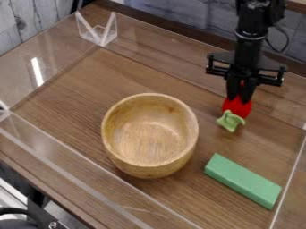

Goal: Move the red fruit to the right

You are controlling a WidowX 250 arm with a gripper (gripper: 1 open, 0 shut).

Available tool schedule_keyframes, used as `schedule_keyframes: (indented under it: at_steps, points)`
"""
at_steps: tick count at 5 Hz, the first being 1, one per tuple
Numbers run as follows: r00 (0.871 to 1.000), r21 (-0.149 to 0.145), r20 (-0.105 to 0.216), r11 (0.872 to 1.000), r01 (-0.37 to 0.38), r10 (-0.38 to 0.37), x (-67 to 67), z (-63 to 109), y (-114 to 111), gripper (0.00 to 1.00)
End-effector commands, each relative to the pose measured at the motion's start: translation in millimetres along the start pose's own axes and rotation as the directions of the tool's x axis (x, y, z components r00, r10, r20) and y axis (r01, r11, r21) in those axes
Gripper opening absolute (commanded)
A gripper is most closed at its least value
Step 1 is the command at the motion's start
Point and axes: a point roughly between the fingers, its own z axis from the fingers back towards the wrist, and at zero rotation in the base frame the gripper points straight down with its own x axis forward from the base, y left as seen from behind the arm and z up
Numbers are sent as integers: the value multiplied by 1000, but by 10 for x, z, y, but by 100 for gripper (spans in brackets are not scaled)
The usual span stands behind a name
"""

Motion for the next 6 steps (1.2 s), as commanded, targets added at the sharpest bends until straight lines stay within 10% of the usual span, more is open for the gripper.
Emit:
schedule_keyframes:
  at_steps: [1,4,5,6]
  points:
    - [999,-8,50,1000,15,-14,54,98,-56,0]
    - [999,5,53,1000,5,-6,84,-18,-24,0]
    - [999,10,53,1000,2,-3,91,-49,-15,100]
    - [999,14,54,1000,0,0,103,-81,-4,0]
